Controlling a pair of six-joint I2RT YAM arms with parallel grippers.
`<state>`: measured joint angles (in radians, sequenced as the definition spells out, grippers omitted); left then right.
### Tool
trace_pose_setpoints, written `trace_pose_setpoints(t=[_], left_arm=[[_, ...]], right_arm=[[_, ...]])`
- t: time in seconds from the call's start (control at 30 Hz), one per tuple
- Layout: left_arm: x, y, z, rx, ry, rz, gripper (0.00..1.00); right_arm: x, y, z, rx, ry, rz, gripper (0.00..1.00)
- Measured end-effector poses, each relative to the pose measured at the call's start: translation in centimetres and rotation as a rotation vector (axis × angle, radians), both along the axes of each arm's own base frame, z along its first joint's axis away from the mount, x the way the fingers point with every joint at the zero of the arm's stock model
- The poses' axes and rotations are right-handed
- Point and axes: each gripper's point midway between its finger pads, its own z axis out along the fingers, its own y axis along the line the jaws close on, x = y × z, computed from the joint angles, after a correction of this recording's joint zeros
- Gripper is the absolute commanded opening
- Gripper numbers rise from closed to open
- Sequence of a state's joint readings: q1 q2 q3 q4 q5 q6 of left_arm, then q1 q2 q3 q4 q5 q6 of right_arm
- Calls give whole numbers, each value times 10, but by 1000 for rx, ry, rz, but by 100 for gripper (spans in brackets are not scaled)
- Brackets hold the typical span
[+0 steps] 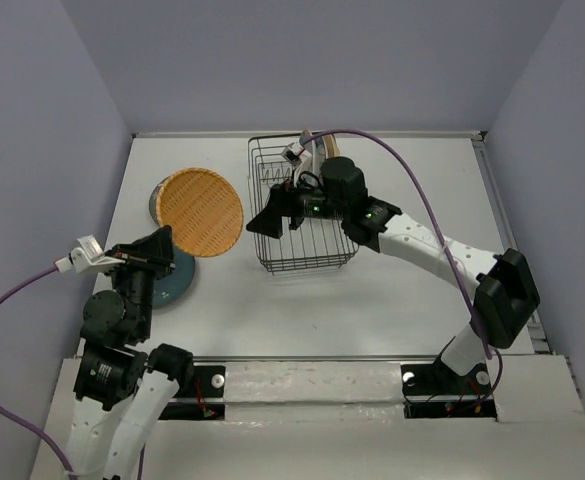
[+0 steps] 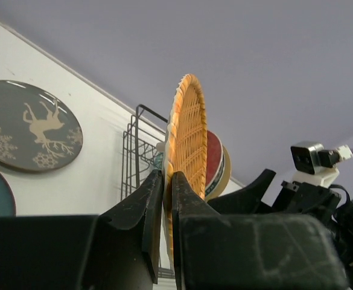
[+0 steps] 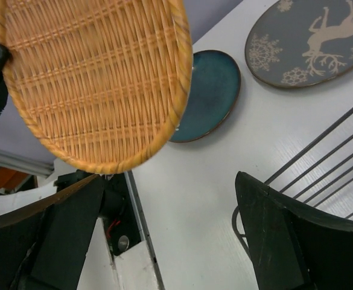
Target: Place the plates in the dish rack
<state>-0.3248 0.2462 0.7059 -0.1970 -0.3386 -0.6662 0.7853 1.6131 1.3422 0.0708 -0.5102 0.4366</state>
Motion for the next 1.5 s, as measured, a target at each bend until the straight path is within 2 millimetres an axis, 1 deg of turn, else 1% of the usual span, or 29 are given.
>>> trace_pose_setpoints(t=[0.07, 0.2, 0.23, 0.33, 0.43, 0.47, 0.5, 0.53, 0.57, 0.6, 0.7, 0.73, 0.77, 0.8, 0.87, 0.9, 0.97, 1.0, 1.07, 1.1, 1.2, 1.3, 1.37, 1.43, 1.5], left_arm=[[-1, -8, -3, -2, 12, -44, 6], [-5, -27, 1, -31, -4, -153, 5], [-5, -31, 3, -35, -10, -171, 5], [-9, -44, 10, -46, -38, -248, 5], [-10, -54, 13, -39, -50, -303, 5], [-10, -58, 13, -35, -51, -324, 5], [-9, -61, 11, -31, -47, -337, 6], [-6, -62, 9, -18, -42, -338, 12], [-2, -57, 6, 5, -42, -310, 20], [0, -54, 4, 17, -38, -290, 37], [9, -47, -7, 63, 0, -247, 60], [12, -50, -8, 63, 6, -255, 72], [14, -55, -9, 84, 15, -279, 77], [14, -56, -11, 104, 25, -286, 86], [18, -59, -16, 145, 61, -293, 97], [19, -56, -20, 175, 83, -279, 99], [19, -49, -25, 215, 108, -250, 99], [19, -44, -26, 236, 116, -224, 99], [20, -36, -28, 266, 126, -189, 99], [21, -31, -30, 288, 135, -163, 99], [23, -23, -38, 325, 156, -123, 99], [25, -20, -63, 361, 201, -112, 99], [26, -19, -72, 379, 223, -113, 99], [26, -20, -74, 390, 225, -118, 99], [26, -22, -72, 394, 213, -129, 99]], right_arm=[[-4, 2, 0, 18, 10, 21, 97], [-7, 7, 6, 63, 16, 48, 97], [-6, 9, 5, 70, 17, 55, 97], [-6, 14, -3, 74, 41, 68, 92], [-9, 15, -8, 85, 55, 84, 61], [-11, 15, -8, 102, 57, 95, 31], [-13, 15, -9, 112, 59, 101, 15], [-14, 14, -9, 117, 55, 103, 7], [-15, 12, -12, 122, 87, 93, 7], [-18, 3, -11, 140, 117, 121, 7], [-25, -6, 3, 172, 85, 133, 7], [-28, -9, 10, 180, 61, 124, 7], [-28, -10, 13, 182, 47, 100, 7], [-25, -10, 15, 177, 32, 72, 7], [-18, -11, 11, 149, 25, 9, 7], [-11, -12, 5, 109, 29, -43, 7], [5, -16, -1, 42, 24, -146, 7], [16, -21, -4, -1, 25, -215, 7], [41, -32, -6, -70, 13, -349, 7], [52, -35, -4, -91, 4, -400, 7], [89, -54, -3, -177, -21, -613, 7], [122, -75, -3, -256, -53, -820, 7], [138, -83, -5, -293, -74, -917, 7], [153, -88, -11, -357, -89, -1014, 7], [170, -88, -17, -389, -106, -1096, 7]])
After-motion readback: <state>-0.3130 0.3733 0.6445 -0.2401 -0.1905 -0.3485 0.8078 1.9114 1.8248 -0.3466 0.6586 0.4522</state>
